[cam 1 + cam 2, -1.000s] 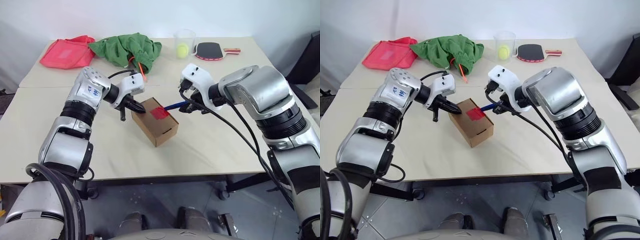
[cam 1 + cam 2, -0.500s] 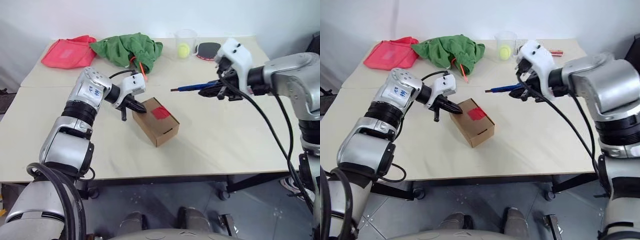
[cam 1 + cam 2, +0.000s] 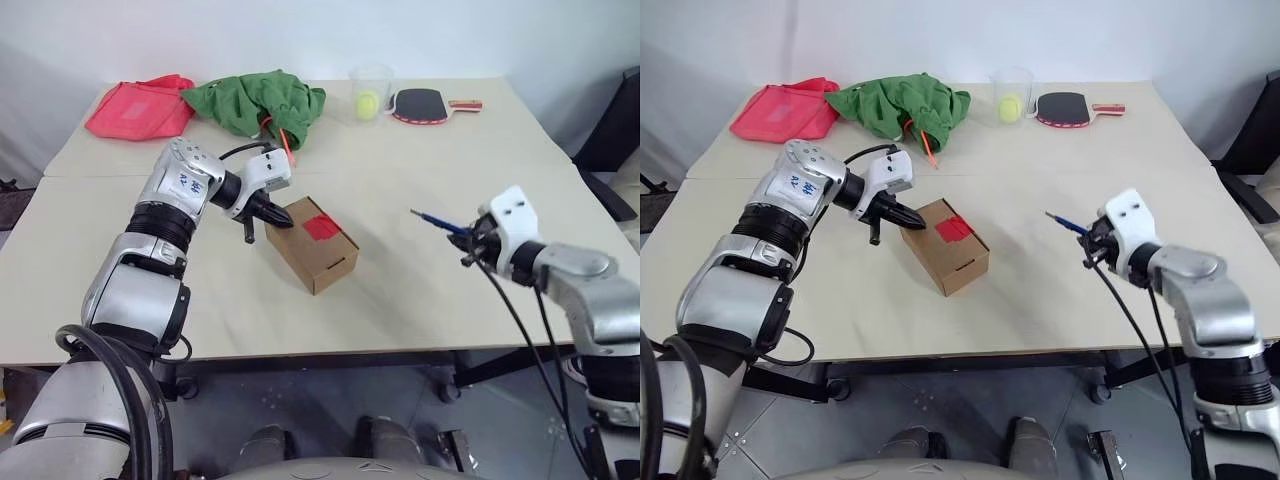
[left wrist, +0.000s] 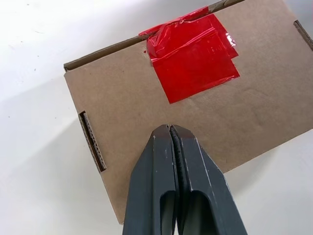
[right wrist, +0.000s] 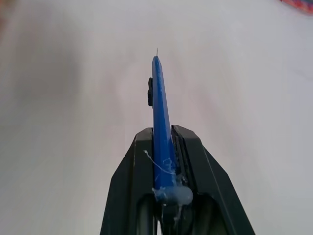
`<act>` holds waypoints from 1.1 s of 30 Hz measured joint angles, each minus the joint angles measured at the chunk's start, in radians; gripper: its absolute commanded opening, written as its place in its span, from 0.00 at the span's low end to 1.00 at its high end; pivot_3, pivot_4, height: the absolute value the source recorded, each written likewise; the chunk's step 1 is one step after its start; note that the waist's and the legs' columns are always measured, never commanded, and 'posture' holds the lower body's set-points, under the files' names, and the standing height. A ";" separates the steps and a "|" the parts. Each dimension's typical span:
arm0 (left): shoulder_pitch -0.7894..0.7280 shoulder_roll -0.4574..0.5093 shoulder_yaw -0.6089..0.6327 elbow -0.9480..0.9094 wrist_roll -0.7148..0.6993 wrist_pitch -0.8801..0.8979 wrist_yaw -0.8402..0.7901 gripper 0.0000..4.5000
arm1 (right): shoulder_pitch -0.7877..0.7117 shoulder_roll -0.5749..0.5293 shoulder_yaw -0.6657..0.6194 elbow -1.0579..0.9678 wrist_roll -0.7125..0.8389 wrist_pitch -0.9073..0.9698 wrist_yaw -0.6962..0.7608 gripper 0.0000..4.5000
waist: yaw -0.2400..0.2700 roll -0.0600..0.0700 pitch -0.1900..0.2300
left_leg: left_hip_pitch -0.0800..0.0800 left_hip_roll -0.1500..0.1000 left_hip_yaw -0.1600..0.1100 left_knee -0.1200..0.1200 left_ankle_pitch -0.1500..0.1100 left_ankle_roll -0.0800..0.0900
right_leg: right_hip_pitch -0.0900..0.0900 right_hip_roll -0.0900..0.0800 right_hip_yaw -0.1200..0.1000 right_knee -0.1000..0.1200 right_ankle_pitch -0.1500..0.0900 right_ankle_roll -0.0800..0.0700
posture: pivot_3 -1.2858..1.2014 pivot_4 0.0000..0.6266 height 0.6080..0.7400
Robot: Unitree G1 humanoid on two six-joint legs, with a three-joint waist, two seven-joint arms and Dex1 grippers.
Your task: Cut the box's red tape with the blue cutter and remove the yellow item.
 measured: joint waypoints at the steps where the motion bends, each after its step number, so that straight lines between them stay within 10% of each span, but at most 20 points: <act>1: -0.001 0.000 0.000 0.002 0.000 0.001 -0.001 0.00 | 0.006 0.004 0.000 0.011 -0.002 -0.014 -0.004 0.11 | -0.001 0.000 0.000 | 0.000 0.000 0.000 0.000 0.000 0.000 | 0.000 0.000 0.000 0.000 0.000 0.000 | 0.52 0.24 1.00; 13: -0.005 0.002 -0.001 0.003 0.000 0.012 -0.009 0.00 | 0.117 0.012 -0.030 -0.003 0.006 -0.050 0.004 0.97 | -0.003 0.001 0.000 | 0.002 0.000 -0.003 -0.001 -0.001 0.002 | 0.001 0.000 0.002 0.000 0.000 0.000 | 0.52 0.24 1.00; 30: 0.037 0.026 0.058 -0.039 -0.037 0.057 -0.026 0.00 | -0.050 -0.188 0.006 -0.273 0.088 0.096 0.121 0.99 | -0.016 0.000 0.001 | 0.001 0.000 -0.003 -0.001 -0.002 0.003 | 0.000 0.000 0.003 -0.002 0.000 0.000 | 0.52 0.24 1.00; 33: 0.052 0.027 0.089 -0.042 -0.067 0.080 -0.022 0.00 | -0.107 -0.188 0.081 -0.259 0.068 0.095 0.129 0.86 | -0.017 -0.001 0.002 | 0.000 0.000 -0.002 -0.001 -0.002 0.004 | -0.001 0.000 0.003 -0.002 0.000 0.000 | 0.52 0.24 1.00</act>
